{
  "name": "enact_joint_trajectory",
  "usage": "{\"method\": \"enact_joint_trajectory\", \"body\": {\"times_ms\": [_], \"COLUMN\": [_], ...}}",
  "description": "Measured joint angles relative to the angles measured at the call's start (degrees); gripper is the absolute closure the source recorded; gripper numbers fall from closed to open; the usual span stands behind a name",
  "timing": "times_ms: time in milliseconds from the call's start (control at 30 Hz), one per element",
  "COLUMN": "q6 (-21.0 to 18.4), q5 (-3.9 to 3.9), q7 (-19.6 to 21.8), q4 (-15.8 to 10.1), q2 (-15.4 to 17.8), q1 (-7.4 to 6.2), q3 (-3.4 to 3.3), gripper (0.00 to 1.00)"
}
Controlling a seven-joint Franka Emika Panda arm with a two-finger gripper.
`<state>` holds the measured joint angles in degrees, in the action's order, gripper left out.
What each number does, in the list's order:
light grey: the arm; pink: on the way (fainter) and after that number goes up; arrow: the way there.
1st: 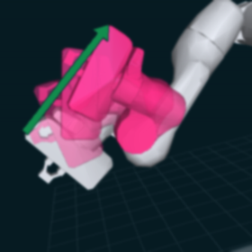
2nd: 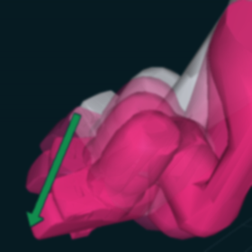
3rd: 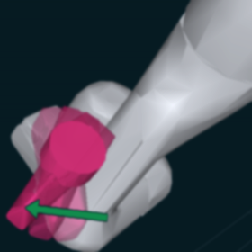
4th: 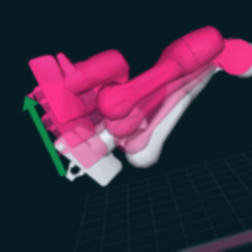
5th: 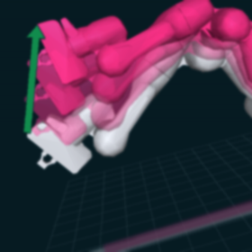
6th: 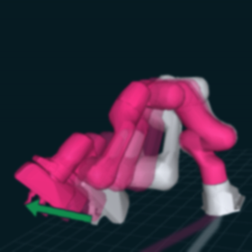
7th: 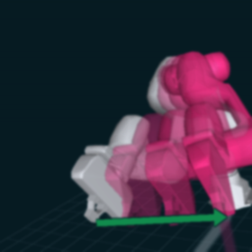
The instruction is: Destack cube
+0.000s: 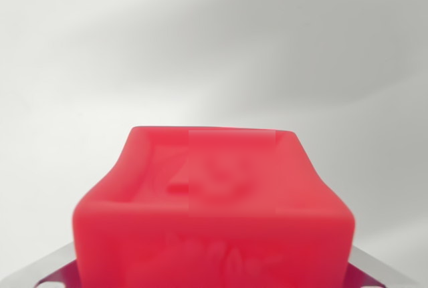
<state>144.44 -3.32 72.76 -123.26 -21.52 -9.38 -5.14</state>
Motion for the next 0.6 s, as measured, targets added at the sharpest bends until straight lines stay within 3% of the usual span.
{"method": "enact_joint_trajectory", "body": {"times_ms": [600], "q6": [0.8], "q5": [0.0], "q7": [0.9], "q4": [1.5], "q2": [-2.4], "q1": [-2.44], "q3": [0.59], "gripper": [1.0]}}
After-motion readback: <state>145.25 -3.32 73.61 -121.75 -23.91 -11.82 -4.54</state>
